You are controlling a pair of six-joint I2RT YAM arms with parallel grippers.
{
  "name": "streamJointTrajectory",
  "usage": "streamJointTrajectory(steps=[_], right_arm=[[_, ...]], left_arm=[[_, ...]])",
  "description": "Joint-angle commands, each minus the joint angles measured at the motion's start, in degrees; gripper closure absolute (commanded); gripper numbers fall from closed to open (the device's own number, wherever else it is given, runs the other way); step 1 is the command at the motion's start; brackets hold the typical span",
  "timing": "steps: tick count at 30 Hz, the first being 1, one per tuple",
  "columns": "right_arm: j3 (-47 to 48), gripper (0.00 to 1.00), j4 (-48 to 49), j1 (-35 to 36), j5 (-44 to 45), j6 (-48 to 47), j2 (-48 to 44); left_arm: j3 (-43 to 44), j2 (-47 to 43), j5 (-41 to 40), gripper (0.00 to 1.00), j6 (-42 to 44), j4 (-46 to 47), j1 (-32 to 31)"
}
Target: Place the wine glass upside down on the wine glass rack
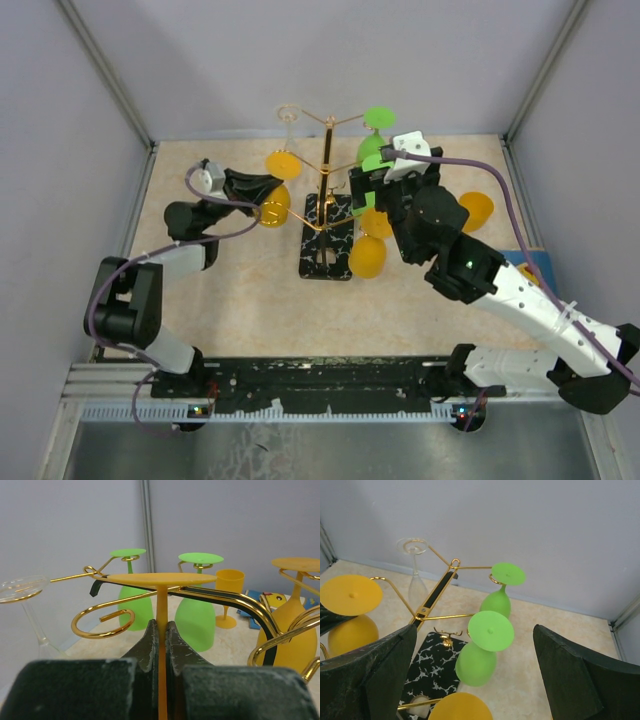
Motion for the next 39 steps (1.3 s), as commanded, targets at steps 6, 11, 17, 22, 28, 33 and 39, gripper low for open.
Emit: streamJointTrajectory(steps=[6,11,17,22,28,33,39], right_arm=[[-0.48,0.01,2.23,-0.58,0.81,-1.20,-0.95],[-0.40,0.01,2.55,-0.85,0.83,-1.60,-0.87],[-0.10,0.01,2.21,-0.94,0.82,-2.11,-0.48],[0.12,0.01,2.31,-0.93,0.97,-2.26,-0.61],[0.35,0.01,1.55,-0.94,0.82,-1.76,-1.04],[0.33,0.01,1.43,-0.94,0.73,-1.54,-1.08],[0.65,0.01,1.41,-0.94,0.45,-1.30,-0.59]], left_arm=[[5.22,7.13,1.78,1.00,-3.75,7.31,-1.28],[5.69,9.70,1.53,1.00,-3.35,7.89,-2.78],[5.57,11.76,-1.44,1.00,-3.61,11.38,-3.20],[7.11,14.33,-4.19,1.00,-5.05,14.45,-3.21],[8.20,16.42,-9.00,1.00,-4.10,15.07,-2.51],[7.41,16.38,-11.54,1.00,-4.10,16.68,-0.26],[2.76,13.08,-11.63,1.00,-4.17,18.34,3.68]])
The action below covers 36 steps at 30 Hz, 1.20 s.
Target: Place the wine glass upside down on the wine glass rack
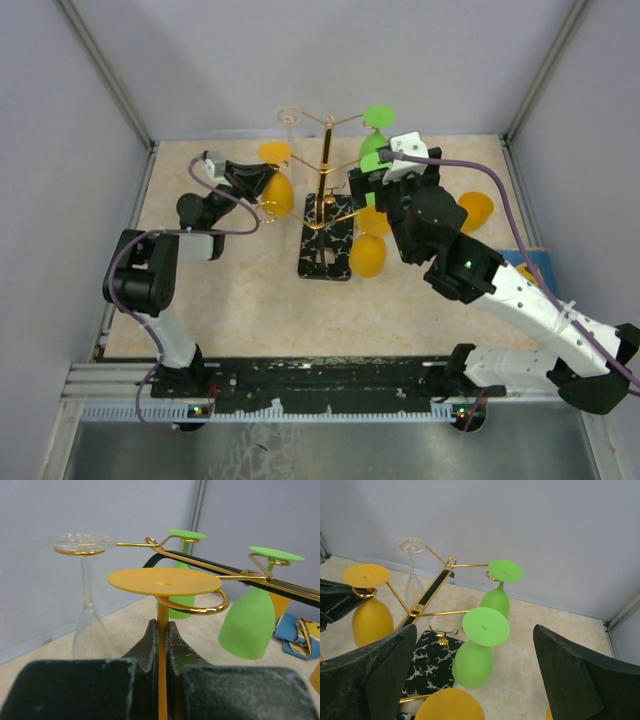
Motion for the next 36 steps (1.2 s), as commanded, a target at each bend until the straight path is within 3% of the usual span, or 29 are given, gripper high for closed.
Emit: streamJointTrajectory(steps=[1,10,25,27,31,36], right_arm=[[1.36,0.01,1.04,-0.63,0.13,-0.01,-0.42],[1.80,0.01,0.22,-0.63,0.20,0.62,1.01],[3.63,0.01,-6.29,-4.98,-3.45,6.87,1.88],[3.61,0.01,-6.56,-5.23,-3.59,7.06,1.94],[3.76,0.01,-7.17,-5.75,-3.72,7.56,1.98],[4.16,0.01,-8.44,-7.13,-5.21,8.81,2.14]], left_arm=[[-4.35,-2.42,-0.75,1.00,-0.36,14.95,3.53],[-7.50,-6.05,3.27,1.00,-0.74,14.95,3.59],[-8.43,-8.53,4.24,1.00,1.89,13.56,-3.69],[-8.06,-7.99,4.20,0.91,2.28,13.19,-4.12],[-9.45,-7.62,2.82,0.45,2.63,14.21,-4.20],[-12.63,-9.89,1.29,0.26,4.86,12.51,-3.70]])
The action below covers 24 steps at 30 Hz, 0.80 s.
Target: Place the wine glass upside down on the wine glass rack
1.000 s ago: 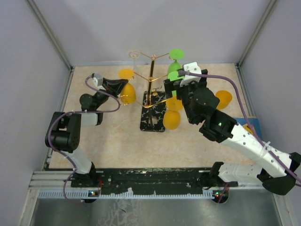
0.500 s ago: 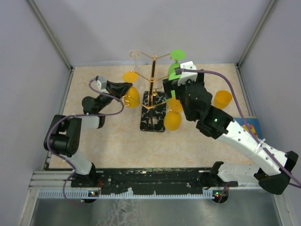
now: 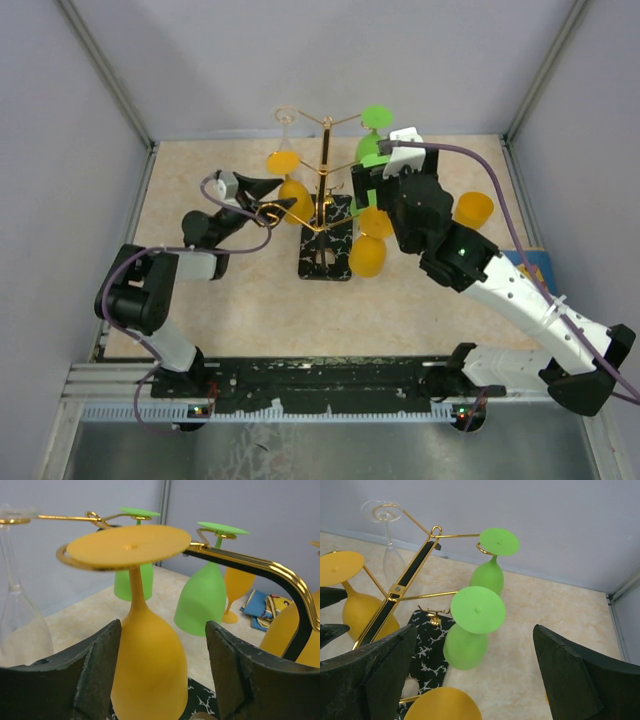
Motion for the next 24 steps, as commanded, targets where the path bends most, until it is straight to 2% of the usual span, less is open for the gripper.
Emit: streamJointTrajectory(steps=[1,5,9,14,17,19,24], right_arm=[[3.71,0.01,-0.97,-1.86,-2.11,1.77,-0.25],[4.06,0.01,-2.65,-5.56,-5.56,3.83,0.53],[4.32,0.01,-3.90,-10.60,-9.68,5.46,0.25],[5.78,0.01,-7.12,-21.17,-16.17,7.53,0.83],[6.21,0.01,-9.96,-28.95,-21.36,10.04,1.89],[5.90,0.05,-11.50,-32.45,-22.19,10.74,2.39],[3.87,0.13,-13.58,-38.98,-23.88,11.26,3.56]], left_arm=[[-3.32,-2.55,-0.24,0.23,1.94,11.97,0.70],[-6.39,-4.83,-1.09,0.18,1.43,10.93,2.92],[-9.94,-7.49,-2.59,0.17,0.64,10.61,5.64],[-13.91,-12.84,-8.48,0.17,5.08,6.04,7.99],[-14.45,-16.49,-15.69,0.15,8.67,-1.24,9.42],[-13.35,-18.28,-19.49,0.16,9.35,-7.46,10.57],[-3.12,-21.24,-26.91,0.18,8.90,-32.87,11.61]])
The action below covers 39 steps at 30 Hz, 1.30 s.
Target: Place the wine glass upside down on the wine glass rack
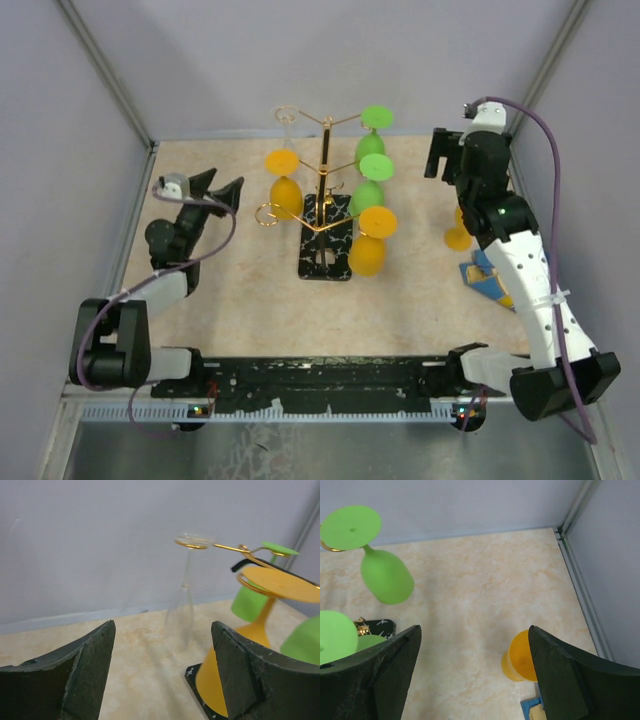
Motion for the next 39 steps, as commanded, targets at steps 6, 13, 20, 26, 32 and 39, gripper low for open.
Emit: streamJointTrajectory(steps=[6,13,20,26,32,39], right_arm=[[-1.71,0.27,-4.20,-9.69,-9.53,2.14,4.23],[-3.94,0.25,-5.57,-11.28,-9.02,1.74,8.09],[-7.93,0.27,-5.05,-12.50,-9.50,1.06,10.29],[-10.02,0.34,-3.16,-12.83,-12.50,0.98,12.59],[-9.63,0.56,-3.03,-12.82,-14.00,1.32,14.15],[-7.76,1.00,-5.66,-12.82,-11.37,0.43,13.59]], left_arm=[[16.78,-3.75,-11.97,0.16,1.33,-38.46,0.64],[25.79,-6.20,-11.98,0.15,2.13,-52.02,0.64],[27.10,-8.79,-11.59,0.16,1.78,-54.26,0.65],[30.72,-9.49,-9.72,0.16,0.74,-59.07,0.67],[37.67,-7.80,-5.49,0.15,-0.15,-66.11,0.69],[40.69,-6.20,-3.87,0.15,-2.31,-68.21,0.65]])
